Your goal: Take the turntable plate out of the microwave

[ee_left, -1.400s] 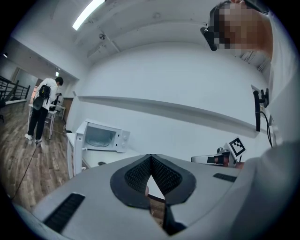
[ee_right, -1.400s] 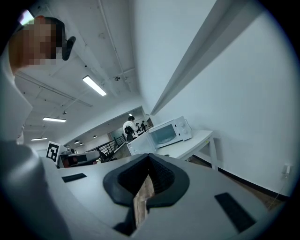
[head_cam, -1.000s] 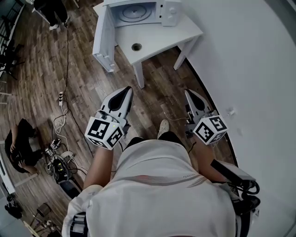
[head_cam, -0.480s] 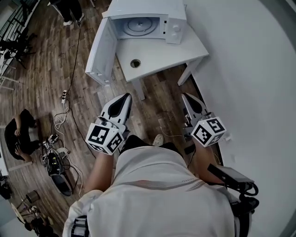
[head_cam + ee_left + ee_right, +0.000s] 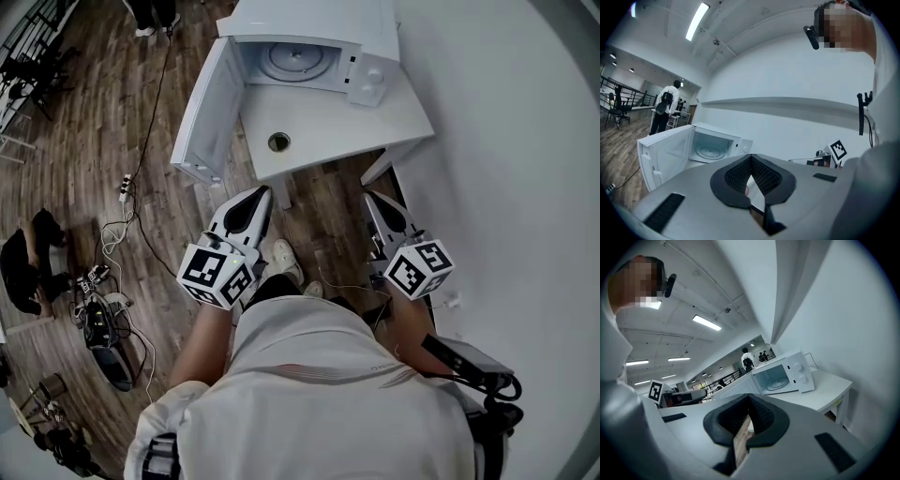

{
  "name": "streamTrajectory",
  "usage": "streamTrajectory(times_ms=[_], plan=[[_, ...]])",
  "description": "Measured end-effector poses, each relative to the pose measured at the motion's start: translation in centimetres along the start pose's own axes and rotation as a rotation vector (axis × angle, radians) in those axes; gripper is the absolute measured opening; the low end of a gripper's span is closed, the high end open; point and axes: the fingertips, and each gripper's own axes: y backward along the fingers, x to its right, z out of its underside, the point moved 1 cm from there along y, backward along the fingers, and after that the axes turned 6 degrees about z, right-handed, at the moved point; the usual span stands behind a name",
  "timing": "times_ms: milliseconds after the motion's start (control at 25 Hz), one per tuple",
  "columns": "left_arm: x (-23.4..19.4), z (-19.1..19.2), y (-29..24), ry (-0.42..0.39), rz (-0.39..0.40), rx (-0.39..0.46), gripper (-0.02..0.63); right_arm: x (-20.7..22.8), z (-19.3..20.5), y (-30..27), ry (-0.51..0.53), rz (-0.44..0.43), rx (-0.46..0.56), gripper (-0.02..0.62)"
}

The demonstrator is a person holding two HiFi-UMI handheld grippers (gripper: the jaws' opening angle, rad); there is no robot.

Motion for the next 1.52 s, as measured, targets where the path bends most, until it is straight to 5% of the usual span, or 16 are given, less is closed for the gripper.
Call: streamTrajectory(times_ms=[360,1000,1320,1520], plan=[[-5.7,-1.7,-5.1,-0.036,-0.003,0.019,0.009,1.3,-2.3,-8.1,0.014,0.006,-0.002,0.002],[-10.3,-1.8,-9.7,0.063,0.0,0.009,0.009,2.1,-3.9,-17.2,-0.075,-0.059,-0.041,0.002],[-15.2,2.6,-17.4,0.373,-0.064,0.016,0.009,8.6,-1.1,-24.6,-0.27,-0.105,-0.121,0.002],[-19.3,6.9,-23.2,0.696,-0.074,0.072,0.009,13.7,2.0,-29.9,-0.501,-0.075,-0.153,0.002]])
